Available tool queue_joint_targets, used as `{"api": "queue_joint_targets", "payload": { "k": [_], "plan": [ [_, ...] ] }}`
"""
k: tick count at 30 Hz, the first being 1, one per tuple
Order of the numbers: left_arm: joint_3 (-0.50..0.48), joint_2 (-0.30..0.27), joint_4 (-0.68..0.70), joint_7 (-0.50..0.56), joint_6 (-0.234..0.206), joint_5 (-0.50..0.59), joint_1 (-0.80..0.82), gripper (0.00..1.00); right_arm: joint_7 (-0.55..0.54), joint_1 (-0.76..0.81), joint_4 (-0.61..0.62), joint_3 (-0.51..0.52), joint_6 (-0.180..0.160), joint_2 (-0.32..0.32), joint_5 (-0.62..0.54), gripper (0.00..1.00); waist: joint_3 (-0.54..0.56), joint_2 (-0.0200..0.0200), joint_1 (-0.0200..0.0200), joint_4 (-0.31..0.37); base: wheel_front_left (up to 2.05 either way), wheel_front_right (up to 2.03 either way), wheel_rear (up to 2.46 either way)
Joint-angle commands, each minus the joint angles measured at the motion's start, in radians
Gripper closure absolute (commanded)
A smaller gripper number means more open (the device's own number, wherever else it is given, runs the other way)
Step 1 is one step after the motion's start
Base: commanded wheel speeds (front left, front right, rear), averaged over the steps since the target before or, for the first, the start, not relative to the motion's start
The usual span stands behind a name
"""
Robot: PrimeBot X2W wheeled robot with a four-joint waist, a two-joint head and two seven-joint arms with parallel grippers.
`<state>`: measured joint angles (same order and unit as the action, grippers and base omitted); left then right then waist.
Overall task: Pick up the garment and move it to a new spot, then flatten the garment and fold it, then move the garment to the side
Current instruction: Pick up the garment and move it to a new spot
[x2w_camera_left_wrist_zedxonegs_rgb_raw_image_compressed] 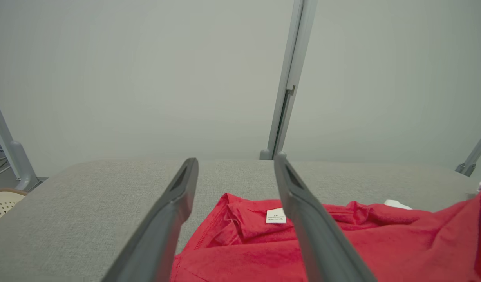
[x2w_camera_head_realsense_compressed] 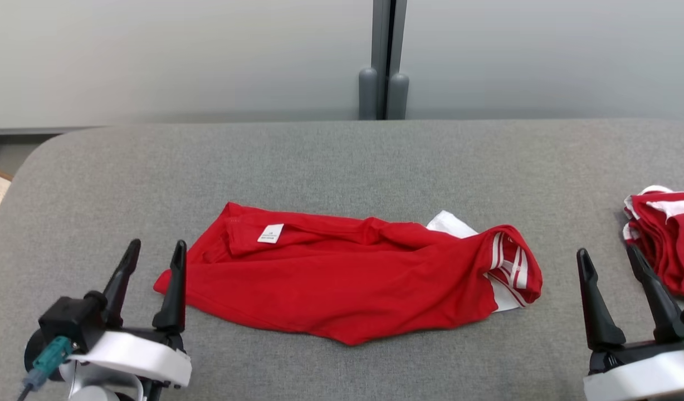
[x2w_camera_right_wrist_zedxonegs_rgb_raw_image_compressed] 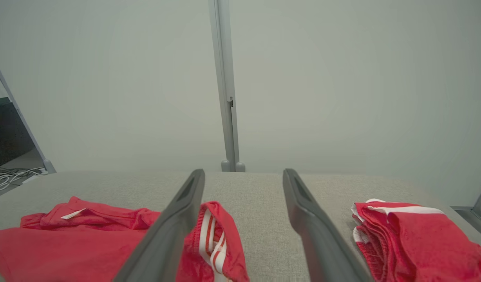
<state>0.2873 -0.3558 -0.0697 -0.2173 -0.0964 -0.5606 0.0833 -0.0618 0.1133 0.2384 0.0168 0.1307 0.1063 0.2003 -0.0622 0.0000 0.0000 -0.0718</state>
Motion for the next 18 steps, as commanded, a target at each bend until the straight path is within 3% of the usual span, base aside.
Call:
{"api": "queue_joint_targets", "payload": {
  "k": [1, 18],
  "plan": [
    [0.003, -0.005, 0.007, 0.004, -0.009, 0.007, -0.019, 0.00, -0.003, 0.021, 0.003, 0.005, 0.000, 0.001, 0.004, 0.00, 0.033, 0.0000, 0.0000, 0.001, 0.00, 0.00, 0.00],
    [0.032, -0.024, 0.073, 0.047, -0.049, 0.032, -0.063, 0.00, -0.053, 0.087, 0.058, 0.025, 0.000, 0.008, 0.004, 0.00, 0.065, 0.0000, 0.0000, 0.008, 0.00, 0.00, 0.00]
  ]
}}
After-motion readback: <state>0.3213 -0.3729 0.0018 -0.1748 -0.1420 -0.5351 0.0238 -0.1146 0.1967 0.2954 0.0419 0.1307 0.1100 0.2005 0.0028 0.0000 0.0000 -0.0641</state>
